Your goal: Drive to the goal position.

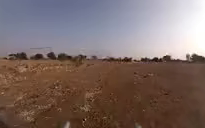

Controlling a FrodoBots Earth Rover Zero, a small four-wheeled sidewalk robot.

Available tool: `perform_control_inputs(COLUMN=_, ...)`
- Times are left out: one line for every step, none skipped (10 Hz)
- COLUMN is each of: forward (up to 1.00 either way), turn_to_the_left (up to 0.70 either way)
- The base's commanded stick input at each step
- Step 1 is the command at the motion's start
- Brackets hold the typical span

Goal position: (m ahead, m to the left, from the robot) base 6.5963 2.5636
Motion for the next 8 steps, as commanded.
perform_control_inputs(forward=0.50, turn_to_the_left=-0.04)
perform_control_inputs(forward=0.50, turn_to_the_left=0.00)
perform_control_inputs(forward=0.50, turn_to_the_left=0.00)
perform_control_inputs(forward=0.50, turn_to_the_left=0.00)
perform_control_inputs(forward=0.50, turn_to_the_left=0.00)
perform_control_inputs(forward=0.50, turn_to_the_left=0.00)
perform_control_inputs(forward=0.50, turn_to_the_left=0.00)
perform_control_inputs(forward=0.50, turn_to_the_left=0.00)
